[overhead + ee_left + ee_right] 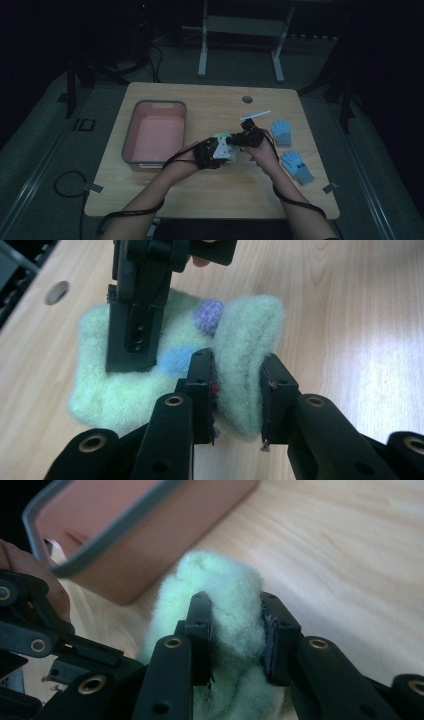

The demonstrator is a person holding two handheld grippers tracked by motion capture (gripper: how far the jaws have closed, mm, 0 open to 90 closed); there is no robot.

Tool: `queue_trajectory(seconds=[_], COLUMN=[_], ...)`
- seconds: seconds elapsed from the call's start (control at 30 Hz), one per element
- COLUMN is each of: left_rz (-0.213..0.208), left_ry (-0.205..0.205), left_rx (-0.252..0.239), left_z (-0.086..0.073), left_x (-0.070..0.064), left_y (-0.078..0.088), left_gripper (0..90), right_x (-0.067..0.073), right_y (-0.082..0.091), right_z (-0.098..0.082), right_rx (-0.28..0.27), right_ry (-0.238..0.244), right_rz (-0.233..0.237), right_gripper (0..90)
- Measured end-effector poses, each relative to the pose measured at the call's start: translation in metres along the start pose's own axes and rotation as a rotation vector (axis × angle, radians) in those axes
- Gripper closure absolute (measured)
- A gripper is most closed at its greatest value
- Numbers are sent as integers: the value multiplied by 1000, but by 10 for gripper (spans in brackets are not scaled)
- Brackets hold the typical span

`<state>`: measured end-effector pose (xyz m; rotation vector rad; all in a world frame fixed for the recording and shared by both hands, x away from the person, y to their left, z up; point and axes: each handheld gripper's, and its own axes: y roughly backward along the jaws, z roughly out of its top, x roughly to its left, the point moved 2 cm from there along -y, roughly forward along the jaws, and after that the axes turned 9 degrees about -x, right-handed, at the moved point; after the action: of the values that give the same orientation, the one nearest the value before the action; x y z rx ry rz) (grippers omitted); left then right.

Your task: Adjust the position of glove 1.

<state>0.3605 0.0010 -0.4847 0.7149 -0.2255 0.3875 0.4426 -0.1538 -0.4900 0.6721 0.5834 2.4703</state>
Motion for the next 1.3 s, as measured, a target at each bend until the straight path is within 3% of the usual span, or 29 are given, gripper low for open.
queue_trajectory(seconds=[0.37,0.63,0.87,1.07,1.3], left_rz=[57,95,129,131,135], left_ry=[-59,-66,-81,-89,-77], left_rx=[67,90,87,104,147], left_z=[2,-6,-26,-48,-76], left_x=[22,35,44,51,58], left_y=[44,70,93,112,135], left_gripper=[724,727,726,726,725], right_x=[30,50,75,87,102], right_y=[-16,-33,-60,-80,-117], right_z=[41,65,83,87,93], right_rx=[-24,-27,-50,-63,-48], right_ry=[49,97,151,152,125], right_rz=[20,25,28,49,96], right_gripper=[704,704,704,705,706])
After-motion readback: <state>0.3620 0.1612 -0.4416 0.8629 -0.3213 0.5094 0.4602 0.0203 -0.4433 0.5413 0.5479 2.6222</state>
